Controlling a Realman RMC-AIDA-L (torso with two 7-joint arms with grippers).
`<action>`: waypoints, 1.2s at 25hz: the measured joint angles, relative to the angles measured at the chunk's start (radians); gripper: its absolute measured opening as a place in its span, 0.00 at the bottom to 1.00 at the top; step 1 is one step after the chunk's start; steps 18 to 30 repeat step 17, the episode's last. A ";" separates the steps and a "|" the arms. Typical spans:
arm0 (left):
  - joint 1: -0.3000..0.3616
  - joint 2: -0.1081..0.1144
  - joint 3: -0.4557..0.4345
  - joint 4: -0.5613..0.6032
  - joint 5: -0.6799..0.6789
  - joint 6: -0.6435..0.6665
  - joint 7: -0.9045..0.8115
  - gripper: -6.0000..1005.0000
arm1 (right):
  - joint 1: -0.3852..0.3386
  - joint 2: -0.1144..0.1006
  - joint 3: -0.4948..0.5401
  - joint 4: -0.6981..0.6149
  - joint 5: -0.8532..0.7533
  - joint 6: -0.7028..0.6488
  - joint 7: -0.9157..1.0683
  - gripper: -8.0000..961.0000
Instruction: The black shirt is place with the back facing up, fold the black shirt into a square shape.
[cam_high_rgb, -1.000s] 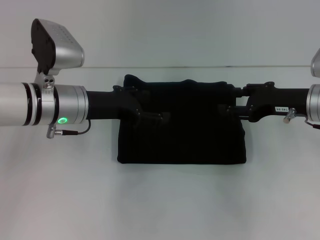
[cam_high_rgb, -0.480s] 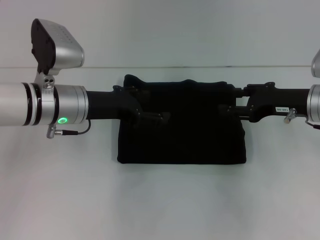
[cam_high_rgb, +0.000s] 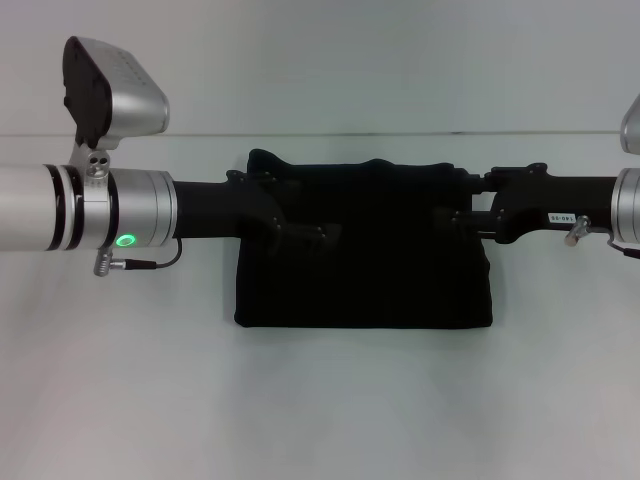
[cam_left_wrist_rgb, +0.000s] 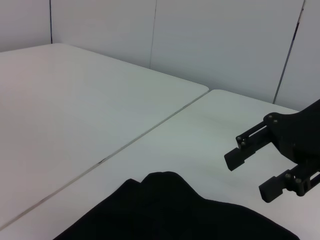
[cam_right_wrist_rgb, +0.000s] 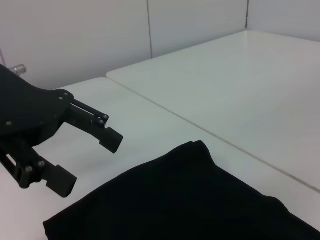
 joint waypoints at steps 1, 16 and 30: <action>0.000 0.000 0.000 0.000 0.000 0.000 0.000 0.90 | 0.000 0.000 0.000 0.000 0.000 0.000 0.000 0.72; 0.001 0.000 0.000 0.000 0.000 0.000 0.000 0.90 | -0.002 0.001 0.007 0.000 0.000 -0.005 0.000 0.72; 0.001 0.000 0.000 0.000 0.000 0.000 0.000 0.90 | -0.002 0.001 0.007 0.000 0.000 -0.005 0.000 0.72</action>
